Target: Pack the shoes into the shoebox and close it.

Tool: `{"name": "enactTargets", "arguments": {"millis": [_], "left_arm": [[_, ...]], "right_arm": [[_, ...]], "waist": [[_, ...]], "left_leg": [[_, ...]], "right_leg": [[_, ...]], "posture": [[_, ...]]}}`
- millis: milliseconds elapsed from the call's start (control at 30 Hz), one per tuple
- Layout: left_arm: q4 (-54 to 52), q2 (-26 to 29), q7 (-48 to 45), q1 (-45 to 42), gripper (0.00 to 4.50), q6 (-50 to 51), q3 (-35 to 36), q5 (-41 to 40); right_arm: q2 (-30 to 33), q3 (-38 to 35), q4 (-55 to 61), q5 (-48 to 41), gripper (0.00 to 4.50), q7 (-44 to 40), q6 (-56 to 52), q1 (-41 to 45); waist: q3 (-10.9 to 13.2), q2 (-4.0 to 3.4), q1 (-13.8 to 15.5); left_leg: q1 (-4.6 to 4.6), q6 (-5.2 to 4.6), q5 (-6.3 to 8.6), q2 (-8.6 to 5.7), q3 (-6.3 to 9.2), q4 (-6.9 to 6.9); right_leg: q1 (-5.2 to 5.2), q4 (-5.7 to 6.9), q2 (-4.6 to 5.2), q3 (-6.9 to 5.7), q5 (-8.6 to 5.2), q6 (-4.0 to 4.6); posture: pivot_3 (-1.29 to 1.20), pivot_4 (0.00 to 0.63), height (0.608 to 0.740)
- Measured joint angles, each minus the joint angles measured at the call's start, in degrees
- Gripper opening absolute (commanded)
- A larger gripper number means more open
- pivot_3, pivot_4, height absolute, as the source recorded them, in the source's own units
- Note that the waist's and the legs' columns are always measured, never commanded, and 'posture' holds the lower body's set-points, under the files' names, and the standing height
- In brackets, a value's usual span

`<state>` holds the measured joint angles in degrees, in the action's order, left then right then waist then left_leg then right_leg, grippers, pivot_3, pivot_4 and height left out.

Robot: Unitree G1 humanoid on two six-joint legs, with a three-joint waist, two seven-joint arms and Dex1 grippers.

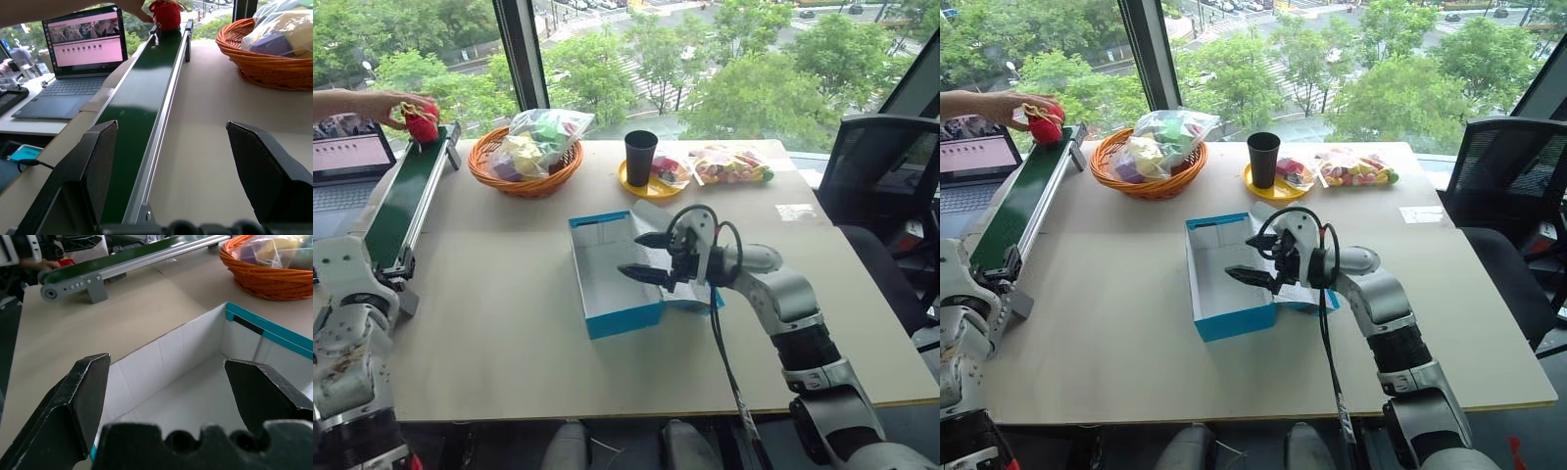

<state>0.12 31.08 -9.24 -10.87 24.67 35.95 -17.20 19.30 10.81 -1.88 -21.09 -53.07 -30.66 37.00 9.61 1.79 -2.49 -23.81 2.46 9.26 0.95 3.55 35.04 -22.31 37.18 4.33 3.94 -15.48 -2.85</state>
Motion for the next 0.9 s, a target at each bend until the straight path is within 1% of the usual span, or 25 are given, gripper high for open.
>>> {"name": "enactTargets", "arguments": {"millis": [100, 200, 433, 567, 700, 800, 900], "left_arm": [[2.64, 0.05, -1.42, -0.6, 4.47, -0.75, 1.67, -2.35], [6.33, 1.26, -1.4, -0.58, 4.47, -0.96, 3.3, -3.01], [17.57, 6.52, -1.39, -4.33, 4.47, -2.96, 4.83, -3.17], [23.58, 8.44, -2.7, -6.24, 4.47, -4.29, 3.65, -2.7], [31.03, 9.95, -4.15, -9.11, 4.47, -7.79, 1.69, -1.62], [38.67, 12.07, -7.92, -12.95, 4.47, -11.94, -0.6, -0.71], [43.3, 12.96, -11.2, -15.48, 4.47, -15.64, -2.4, -0.6]], "right_arm": [[-1.65, 0.33, 0.01, -0.01, 4.5, 0.14, 0.0, 0.49], [-3.6, 0.79, 0.19, 0.0, 4.5, 1.0, -0.02, 0.53], [-7.23, 2.71, 0.01, 0.8, 4.5, 3.63, -0.01, 0.9], [-7.03, 4.31, 0.58, 1.04, 4.5, 3.48, -0.01, 0.57], [-6.13, 4.59, 0.94, 2.51, 4.5, 3.75, 0.45, -0.57], [-6.44, 4.18, 0.95, 3.04, 4.5, 5.66, 0.67, -1.73], [-6.38, 3.85, 0.99, 3.04, 4.5, 6.47, 0.92, -2.22]], "waist": [[0.0, 0.0, 0.0], [0.0, 0.01, -0.11], [0.0, 0.07, 0.09], [0.0, 0.07, 0.15], [-0.01, 0.1, 0.1], [-0.01, 0.11, 0.06], [0.0, 0.11, 0.06]], "left_leg": [[0.0, 0.0, 0.0, 0.0, -0.01, -0.01], [0.0, 0.0, 0.0, 0.01, 0.0, -0.1], [0.0, 0.0, 0.0, 0.01, 0.0, -0.09], [0.0, 0.01, 0.0, 0.0, 0.0, -0.11], [0.01, 0.01, 0.0, 0.01, 0.0, -0.09], [0.0, 0.01, 0.0, 0.0, -0.01, -0.11], [-0.02, 0.01, 0.0, 0.0, -0.01, -0.12]], "right_leg": [[0.0, -0.01, 0.01, 0.0, 0.0, 0.0], [-0.07, 0.01, -0.01, 0.0, 0.0, 0.0], [-0.07, 0.01, 0.0, -0.02, 0.0, 0.0], [-0.07, 0.01, 0.01, -0.04, 0.0, 0.0], [-0.07, 0.02, 0.0, -0.05, 0.0, 0.01], [-0.09, 0.02, 0.01, -0.06, 0.0, 0.01], [-0.09, 0.0, 0.03, -0.06, 0.0, 0.01]], "posture": [[0.0, 0.15, 0.74], [0.0, 0.15, 0.74], [0.0, 0.15, 0.74], [0.0, 0.15, 0.74], [0.0, 0.15, 0.74], [0.0, 0.15, 0.74], [0.0, 0.15, 0.74]]}}
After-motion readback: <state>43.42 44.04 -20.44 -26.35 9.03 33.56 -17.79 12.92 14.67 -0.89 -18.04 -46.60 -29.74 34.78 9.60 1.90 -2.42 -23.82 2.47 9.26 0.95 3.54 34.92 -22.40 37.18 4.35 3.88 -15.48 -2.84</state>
